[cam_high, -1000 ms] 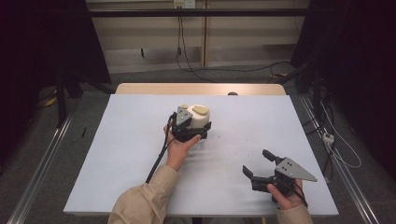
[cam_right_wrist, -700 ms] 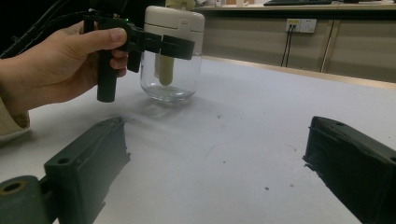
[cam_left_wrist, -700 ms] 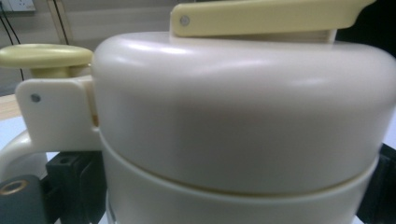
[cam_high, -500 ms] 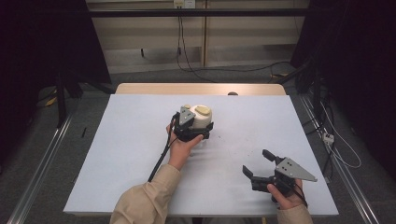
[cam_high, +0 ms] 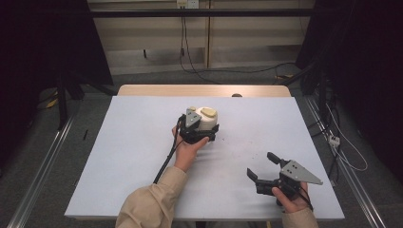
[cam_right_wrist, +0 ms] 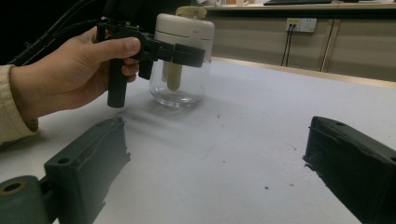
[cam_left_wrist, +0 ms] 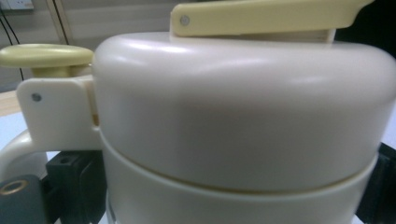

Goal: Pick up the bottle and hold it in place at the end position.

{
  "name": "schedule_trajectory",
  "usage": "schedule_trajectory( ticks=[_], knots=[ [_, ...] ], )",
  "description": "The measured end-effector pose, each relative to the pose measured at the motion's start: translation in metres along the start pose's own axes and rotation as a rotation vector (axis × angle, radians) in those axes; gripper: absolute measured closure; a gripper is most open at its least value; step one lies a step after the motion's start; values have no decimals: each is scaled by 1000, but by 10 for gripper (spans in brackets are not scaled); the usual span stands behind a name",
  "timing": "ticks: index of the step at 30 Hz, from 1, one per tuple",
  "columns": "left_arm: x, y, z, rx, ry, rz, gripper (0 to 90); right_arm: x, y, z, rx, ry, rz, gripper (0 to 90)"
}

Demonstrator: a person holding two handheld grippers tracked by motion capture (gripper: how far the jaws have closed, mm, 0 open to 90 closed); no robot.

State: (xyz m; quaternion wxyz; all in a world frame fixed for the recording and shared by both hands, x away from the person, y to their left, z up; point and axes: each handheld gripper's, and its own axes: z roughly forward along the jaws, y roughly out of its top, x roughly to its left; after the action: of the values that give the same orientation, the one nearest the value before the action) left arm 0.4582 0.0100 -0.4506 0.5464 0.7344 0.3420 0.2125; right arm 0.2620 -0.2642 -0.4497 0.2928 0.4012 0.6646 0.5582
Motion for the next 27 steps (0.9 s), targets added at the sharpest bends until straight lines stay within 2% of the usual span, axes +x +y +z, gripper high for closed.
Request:
schedule_trajectory(
  ticks=[9,15,17,22,27],
  knots=[
    [-4,-3,-2,-2,6,35,54,1,0,2,10,0,-3,49],
    [-3,-8,-6,-10,0,11,53,1,0,4,18,-6,-6,49],
    [-2,-9,-7,-12,-3,21,53,1,0,6,18,-10,-3,49],
    [-2,-12,-9,-28,-2,11,53,1,3,10,23,-17,-14,48],
    [-1,-13,-9,-23,-7,17,53,1,4,16,29,-15,-19,49]
  ],
)
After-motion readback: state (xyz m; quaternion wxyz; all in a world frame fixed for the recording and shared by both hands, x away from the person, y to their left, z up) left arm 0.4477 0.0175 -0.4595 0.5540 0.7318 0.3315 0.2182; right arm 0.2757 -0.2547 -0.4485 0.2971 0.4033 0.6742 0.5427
